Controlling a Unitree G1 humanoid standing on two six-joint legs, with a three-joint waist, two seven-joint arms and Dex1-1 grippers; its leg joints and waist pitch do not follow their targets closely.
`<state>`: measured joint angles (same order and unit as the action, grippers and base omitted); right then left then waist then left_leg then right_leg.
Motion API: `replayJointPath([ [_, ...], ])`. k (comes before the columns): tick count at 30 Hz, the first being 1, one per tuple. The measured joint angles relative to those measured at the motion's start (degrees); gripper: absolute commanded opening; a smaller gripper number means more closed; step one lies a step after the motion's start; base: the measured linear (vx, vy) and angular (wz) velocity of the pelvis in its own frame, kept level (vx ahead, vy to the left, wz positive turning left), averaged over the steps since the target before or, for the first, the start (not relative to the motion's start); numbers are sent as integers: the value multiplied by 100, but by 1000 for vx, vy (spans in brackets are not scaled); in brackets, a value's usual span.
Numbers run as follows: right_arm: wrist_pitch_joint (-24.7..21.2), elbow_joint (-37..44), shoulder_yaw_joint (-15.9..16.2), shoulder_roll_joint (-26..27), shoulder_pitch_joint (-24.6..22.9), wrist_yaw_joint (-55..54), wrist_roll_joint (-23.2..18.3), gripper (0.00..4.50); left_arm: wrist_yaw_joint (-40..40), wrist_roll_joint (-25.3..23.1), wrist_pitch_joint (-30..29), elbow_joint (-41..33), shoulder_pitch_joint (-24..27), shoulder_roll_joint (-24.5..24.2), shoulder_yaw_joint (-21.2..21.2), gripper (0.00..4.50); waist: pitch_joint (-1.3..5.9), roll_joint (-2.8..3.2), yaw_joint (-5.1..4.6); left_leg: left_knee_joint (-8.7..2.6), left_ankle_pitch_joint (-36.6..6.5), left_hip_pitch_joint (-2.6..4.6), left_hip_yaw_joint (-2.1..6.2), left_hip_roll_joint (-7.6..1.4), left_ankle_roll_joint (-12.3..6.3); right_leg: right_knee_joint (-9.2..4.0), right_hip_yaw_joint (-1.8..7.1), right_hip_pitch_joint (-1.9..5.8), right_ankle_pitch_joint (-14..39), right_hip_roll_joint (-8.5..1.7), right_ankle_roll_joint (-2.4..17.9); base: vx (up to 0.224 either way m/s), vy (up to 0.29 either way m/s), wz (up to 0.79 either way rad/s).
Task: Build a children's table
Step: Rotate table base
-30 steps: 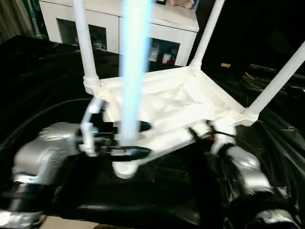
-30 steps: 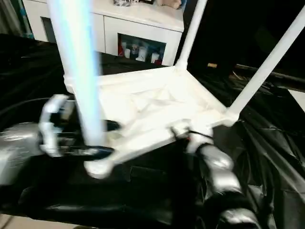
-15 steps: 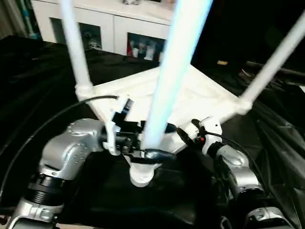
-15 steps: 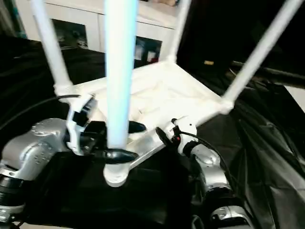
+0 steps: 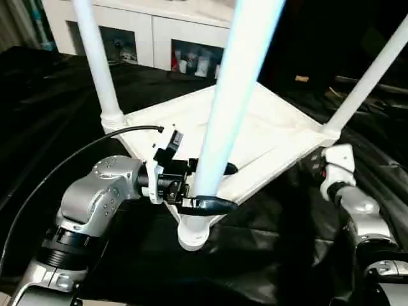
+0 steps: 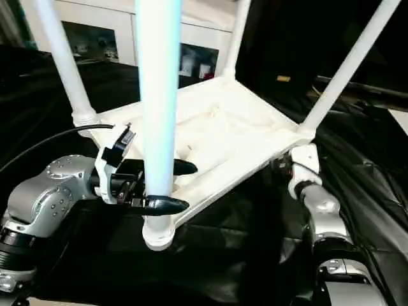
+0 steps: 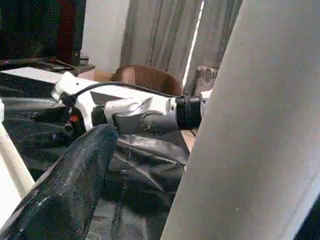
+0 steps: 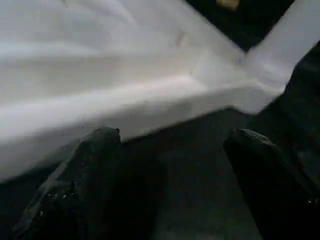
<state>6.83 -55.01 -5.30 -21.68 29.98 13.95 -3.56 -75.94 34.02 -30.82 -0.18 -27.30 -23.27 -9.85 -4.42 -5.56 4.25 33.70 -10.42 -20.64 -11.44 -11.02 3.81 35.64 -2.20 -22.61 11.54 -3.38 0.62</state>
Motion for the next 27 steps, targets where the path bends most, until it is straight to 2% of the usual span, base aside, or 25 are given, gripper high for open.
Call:
replayJointPath([
  [3,13,-208,61,259,163,123,75,372,5,-1,3,-1,-14,52,-14,447,0,0,-36,22,2,-36,4,-2,2,33,0,-40,0,-1,2,0,0,0],
  [12,180,-268,212,819,166,752,18,372,9,0,-1,-120,-14,143,-146,447,0,0,-170,30,4,-33,5,-7,4,47,-2,-48,-7,0,12,0,0,0],
  [22,367,-294,389,1280,218,1265,23,372,84,-23,40,-134,-22,379,-305,447,-1,1,-193,30,4,-35,3,-9,4,46,-1,-51,-5,2,15,0,0,0],
  [27,464,-292,499,1425,218,1525,60,372,203,-228,267,-15,-115,604,-403,447,-1,1,-213,30,4,-34,4,-10,4,47,-2,-51,-5,2,15,0,0,0],
])
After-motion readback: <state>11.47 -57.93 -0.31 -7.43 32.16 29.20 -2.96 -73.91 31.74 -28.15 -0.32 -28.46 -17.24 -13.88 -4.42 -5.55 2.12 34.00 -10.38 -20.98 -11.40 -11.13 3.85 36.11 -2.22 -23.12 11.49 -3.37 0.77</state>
